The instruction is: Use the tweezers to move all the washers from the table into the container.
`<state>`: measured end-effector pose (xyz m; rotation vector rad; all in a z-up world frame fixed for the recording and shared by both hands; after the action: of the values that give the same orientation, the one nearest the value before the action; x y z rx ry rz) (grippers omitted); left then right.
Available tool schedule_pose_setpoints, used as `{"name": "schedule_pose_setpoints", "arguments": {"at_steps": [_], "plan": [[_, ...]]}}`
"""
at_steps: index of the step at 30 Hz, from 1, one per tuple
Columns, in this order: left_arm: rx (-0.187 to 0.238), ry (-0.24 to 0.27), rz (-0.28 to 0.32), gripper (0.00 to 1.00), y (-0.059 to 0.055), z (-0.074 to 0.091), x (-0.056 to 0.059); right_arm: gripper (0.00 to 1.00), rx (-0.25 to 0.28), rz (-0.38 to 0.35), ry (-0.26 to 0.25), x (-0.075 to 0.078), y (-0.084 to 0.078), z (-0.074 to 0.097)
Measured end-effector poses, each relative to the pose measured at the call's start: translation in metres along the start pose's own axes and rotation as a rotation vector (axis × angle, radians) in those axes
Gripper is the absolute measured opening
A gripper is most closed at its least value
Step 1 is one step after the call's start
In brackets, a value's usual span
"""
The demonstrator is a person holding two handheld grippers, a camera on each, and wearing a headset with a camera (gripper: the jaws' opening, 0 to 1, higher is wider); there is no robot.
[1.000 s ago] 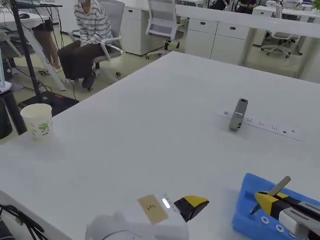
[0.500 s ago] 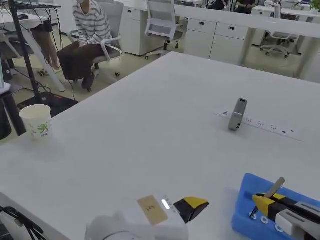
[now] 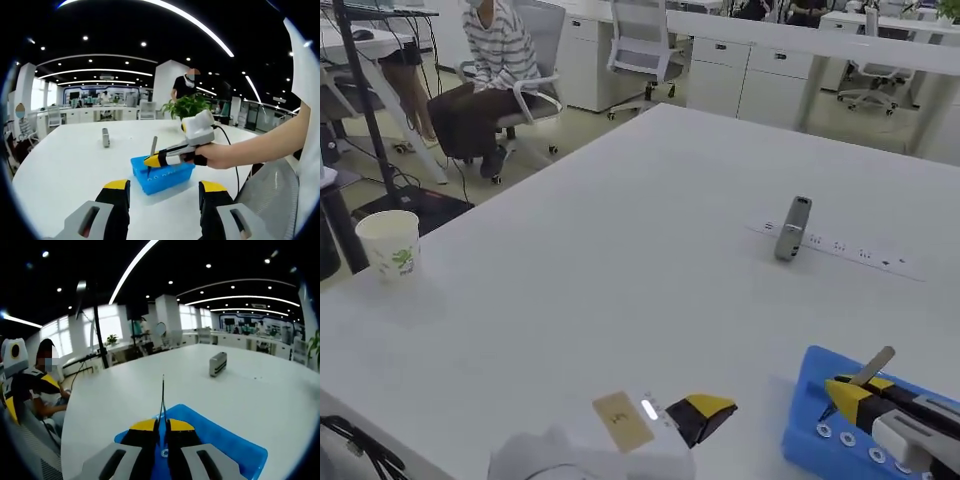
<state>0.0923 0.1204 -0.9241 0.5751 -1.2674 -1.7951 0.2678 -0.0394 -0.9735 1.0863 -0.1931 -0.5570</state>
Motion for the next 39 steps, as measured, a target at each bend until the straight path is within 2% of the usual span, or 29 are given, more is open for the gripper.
{"name": "schedule_pose_setpoints", "arguments": {"at_steps": [15, 24, 32, 39], "plan": [[0.016, -0.009, 0.001, 0.53, 0.001, 0.001, 0.0, 0.04, 0.076, -0.011, -0.023, -0.007, 0.011, 0.021], [0.033, -0.029, -0.018, 0.53, 0.002, 0.001, 0.002, 0.04, 0.133, -0.003, -0.045, -0.015, 0.014, 0.047], [0.029, -0.032, -0.022, 0.52, 0.003, 0.001, 0.003, 0.04, 0.167, -0.015, -0.069, -0.027, 0.007, 0.075], [0.02, -0.03, 0.016, 0.52, 0.003, 0.001, 0.001, 0.04, 0.186, -0.035, -0.064, -0.033, 0.001, 0.099]]}}
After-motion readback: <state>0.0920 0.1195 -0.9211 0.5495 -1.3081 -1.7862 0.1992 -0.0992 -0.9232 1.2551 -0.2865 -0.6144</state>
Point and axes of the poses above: the centre of the closed fingertips' face, and the gripper's own axes: z roughly backward along the fingers, x roughly to its right, y roughly out of its top, the point moved 10 cm from there along z, roughly backward along the fingers, and after that the axes turned 7 degrees about -x, right-handed, at the moved point
